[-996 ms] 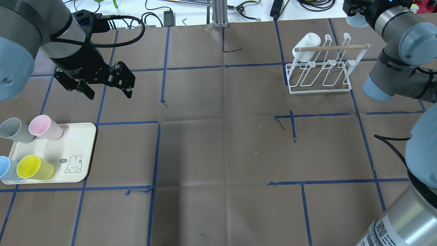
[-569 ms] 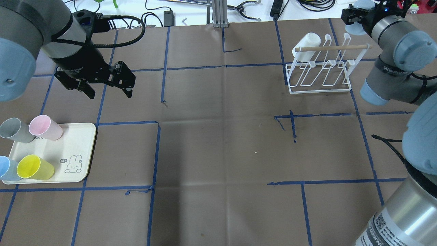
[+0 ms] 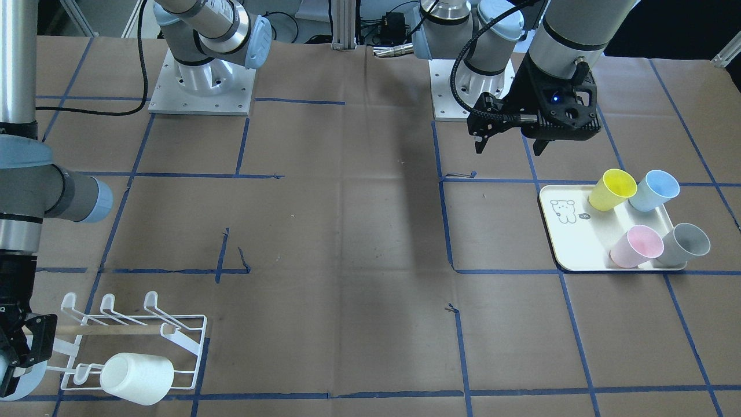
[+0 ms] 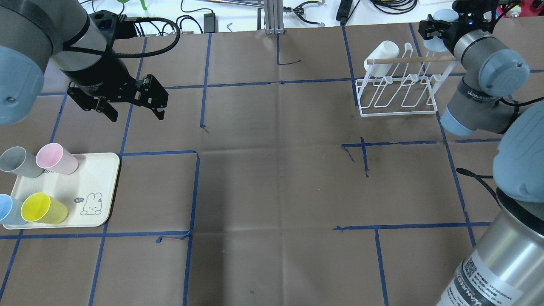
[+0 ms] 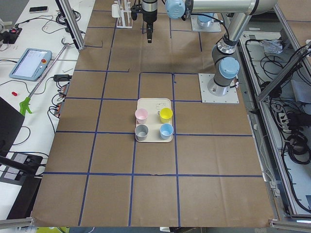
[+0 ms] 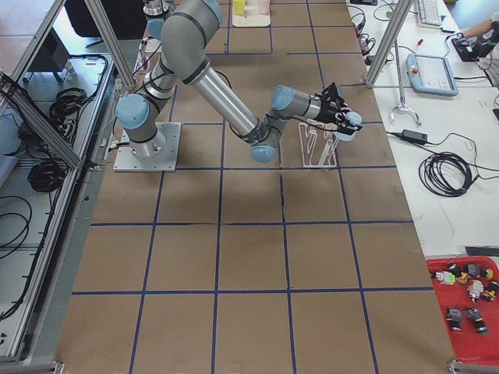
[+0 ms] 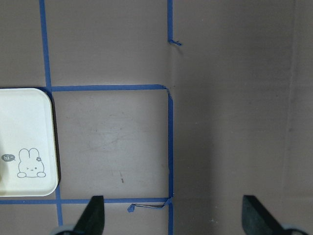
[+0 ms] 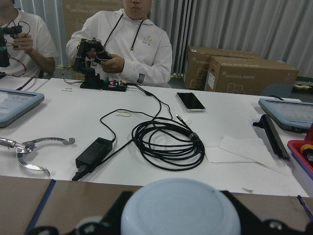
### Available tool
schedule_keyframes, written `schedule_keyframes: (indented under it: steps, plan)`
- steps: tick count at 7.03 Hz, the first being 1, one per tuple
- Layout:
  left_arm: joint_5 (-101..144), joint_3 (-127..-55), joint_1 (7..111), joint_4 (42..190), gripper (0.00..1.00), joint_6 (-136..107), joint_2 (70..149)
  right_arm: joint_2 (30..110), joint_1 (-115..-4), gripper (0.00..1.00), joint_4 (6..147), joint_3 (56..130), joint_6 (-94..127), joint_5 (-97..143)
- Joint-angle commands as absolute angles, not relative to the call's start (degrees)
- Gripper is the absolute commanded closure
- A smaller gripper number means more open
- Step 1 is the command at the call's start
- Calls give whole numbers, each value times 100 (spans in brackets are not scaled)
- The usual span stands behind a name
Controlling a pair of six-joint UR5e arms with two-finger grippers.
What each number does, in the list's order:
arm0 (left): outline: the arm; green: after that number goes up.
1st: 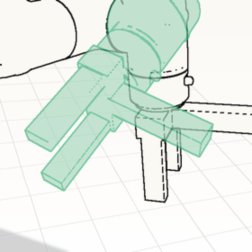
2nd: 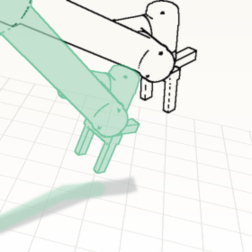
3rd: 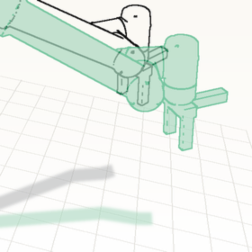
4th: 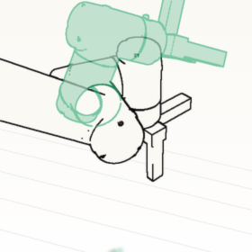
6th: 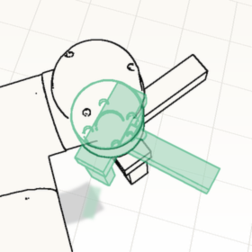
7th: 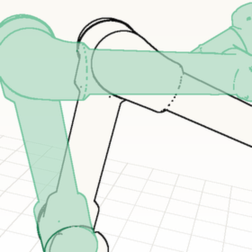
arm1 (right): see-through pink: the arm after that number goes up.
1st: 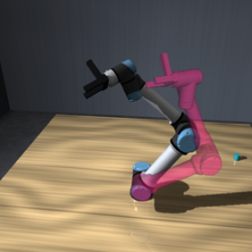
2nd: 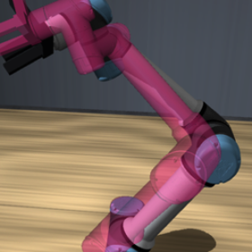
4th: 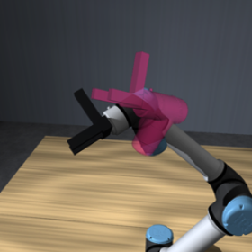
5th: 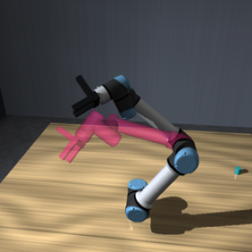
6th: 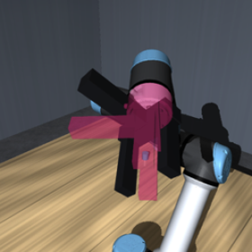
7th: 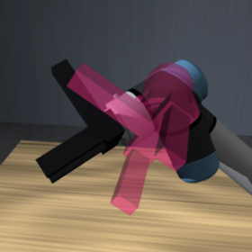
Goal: Transfer IKEA cup to right arm and place on rack
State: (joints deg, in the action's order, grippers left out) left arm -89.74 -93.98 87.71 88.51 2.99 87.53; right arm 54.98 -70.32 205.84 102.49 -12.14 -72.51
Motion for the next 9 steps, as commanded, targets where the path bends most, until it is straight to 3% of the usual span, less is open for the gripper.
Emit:
schedule_keyframes:
  steps: [1, 2, 3, 7, 9]
  plan:
    - [-8974, -9387, 8771, 8851, 0, 299, 8754, 5397, -7049, 85, 20593, 10309, -1222, -7260]
    - [-8974, -9378, 8771, 8851, 0, 299, 8763, 5423, -7049, 46, 20584, 10379, -1239, -7260]
    - [-8974, -9378, 8771, 8816, 0, 290, 8771, 5458, -7049, 0, 20480, 10380, -1204, -7242]
    - [-8982, -9281, 8771, 8553, 0, 255, 9025, 5746, -7066, 0, 19901, 10327, -1230, -7260]
    - [-8991, -9211, 8771, 8534, 0, 255, 9070, 6465, -7066, 0, 18299, 10318, -1230, -7260]
